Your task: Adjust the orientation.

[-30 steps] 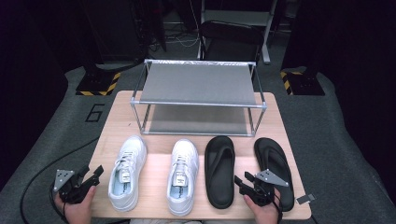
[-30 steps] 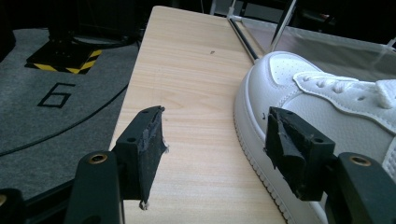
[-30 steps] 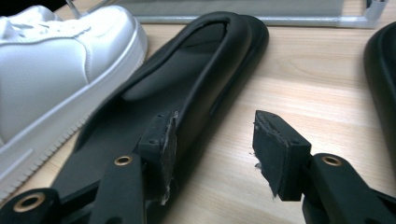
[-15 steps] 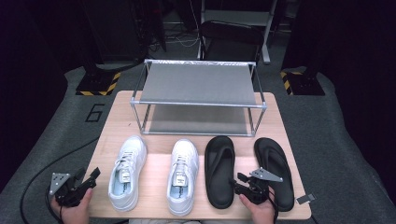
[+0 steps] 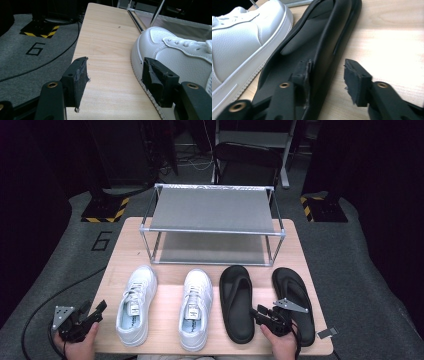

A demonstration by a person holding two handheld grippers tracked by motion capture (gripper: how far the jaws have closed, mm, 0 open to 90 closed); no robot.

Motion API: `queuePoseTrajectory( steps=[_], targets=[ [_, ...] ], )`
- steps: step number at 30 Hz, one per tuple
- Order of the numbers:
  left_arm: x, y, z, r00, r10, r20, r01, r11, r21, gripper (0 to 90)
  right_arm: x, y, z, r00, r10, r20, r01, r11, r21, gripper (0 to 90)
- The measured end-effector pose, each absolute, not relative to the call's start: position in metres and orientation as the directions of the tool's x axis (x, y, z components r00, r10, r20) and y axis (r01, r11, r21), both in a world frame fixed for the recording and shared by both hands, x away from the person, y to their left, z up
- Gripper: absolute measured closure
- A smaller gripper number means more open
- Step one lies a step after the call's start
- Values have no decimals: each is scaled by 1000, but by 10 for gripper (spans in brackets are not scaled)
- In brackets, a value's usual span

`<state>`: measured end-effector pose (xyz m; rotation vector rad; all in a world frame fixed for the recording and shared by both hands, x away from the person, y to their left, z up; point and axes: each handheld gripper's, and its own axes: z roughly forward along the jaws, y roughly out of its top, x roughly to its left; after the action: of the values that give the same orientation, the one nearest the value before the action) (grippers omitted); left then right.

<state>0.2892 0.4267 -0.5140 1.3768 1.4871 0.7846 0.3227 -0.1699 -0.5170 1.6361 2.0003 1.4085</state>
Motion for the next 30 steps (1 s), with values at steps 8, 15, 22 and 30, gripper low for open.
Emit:
queuePoseTrajectory(
  steps=[8, 15, 22, 30],
  targets=[
    [289, 428, -514, 67, 978, -199, 378, 160, 912, 373, 323, -165, -519, -383, 836, 393, 661, -49, 749, 486],
    [290, 429, -514, 67, 977, -204, 375, 165, 912, 373, 325, -165, -526, -369, 819, 440, 705, -62, 707, 505],
    [289, 430, -513, 60, 977, -203, 373, 166, 913, 373, 327, -166, -532, -349, 777, 524, 744, -110, 659, 516],
    [289, 430, -514, 53, 977, -207, 364, 174, 915, 373, 327, -167, -532, -347, 773, 532, 748, -114, 654, 534]
  ],
)
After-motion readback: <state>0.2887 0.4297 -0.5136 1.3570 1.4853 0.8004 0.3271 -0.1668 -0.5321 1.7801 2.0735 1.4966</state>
